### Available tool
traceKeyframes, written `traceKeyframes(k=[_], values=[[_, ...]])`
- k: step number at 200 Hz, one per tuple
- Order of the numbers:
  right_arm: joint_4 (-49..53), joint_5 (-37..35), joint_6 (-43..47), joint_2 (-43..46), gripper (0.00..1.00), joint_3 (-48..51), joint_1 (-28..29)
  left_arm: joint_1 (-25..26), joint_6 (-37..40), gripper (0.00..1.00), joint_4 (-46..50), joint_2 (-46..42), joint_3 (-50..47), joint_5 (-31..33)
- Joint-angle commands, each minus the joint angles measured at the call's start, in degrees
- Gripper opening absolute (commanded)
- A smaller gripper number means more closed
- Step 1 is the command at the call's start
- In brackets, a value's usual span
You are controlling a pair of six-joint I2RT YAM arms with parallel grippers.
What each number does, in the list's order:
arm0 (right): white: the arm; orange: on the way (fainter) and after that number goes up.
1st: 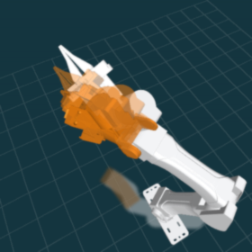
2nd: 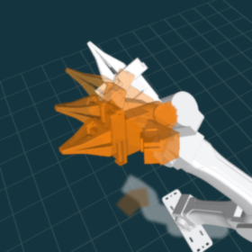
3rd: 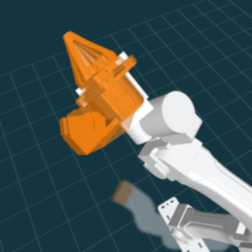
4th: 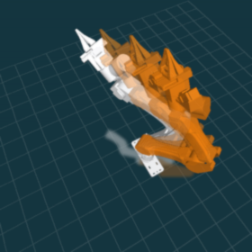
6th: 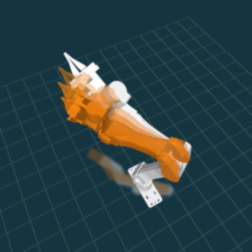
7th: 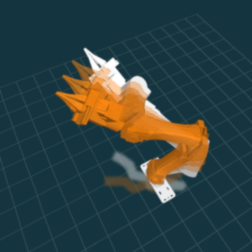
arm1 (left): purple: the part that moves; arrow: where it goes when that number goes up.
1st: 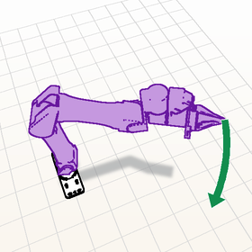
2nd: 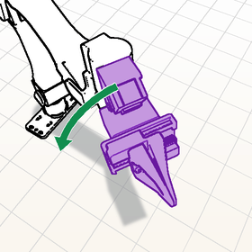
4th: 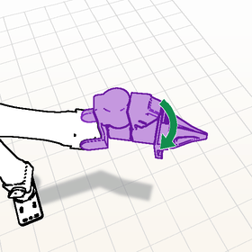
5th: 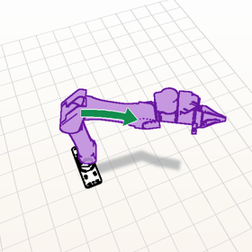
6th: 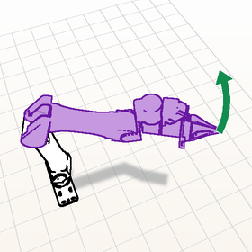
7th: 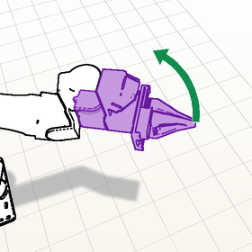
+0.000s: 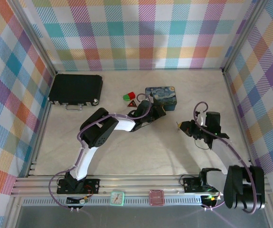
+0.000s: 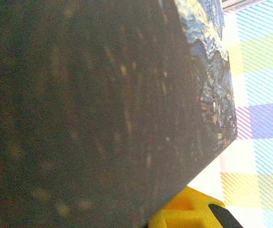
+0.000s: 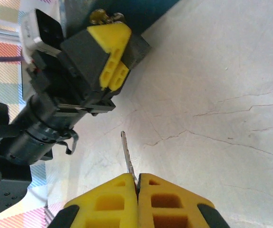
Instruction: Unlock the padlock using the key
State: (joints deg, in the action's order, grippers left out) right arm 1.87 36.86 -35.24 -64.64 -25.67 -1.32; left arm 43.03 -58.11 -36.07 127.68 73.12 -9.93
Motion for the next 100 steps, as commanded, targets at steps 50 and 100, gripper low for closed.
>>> traceKeyframes(k=[50,100], values=[[-24.9,12.2,-5.8,-15.4,0.00,3.1,-0.9,-1.0,-15.9,0.00,-13.2,-1.2,-3.3,-8.5],[-42.9,17.4,-11.1,-24.4,0.00,3.4,-1.1,-0.9,-17.6,0.00,-17.4,-1.7,-5.0,-8.5]])
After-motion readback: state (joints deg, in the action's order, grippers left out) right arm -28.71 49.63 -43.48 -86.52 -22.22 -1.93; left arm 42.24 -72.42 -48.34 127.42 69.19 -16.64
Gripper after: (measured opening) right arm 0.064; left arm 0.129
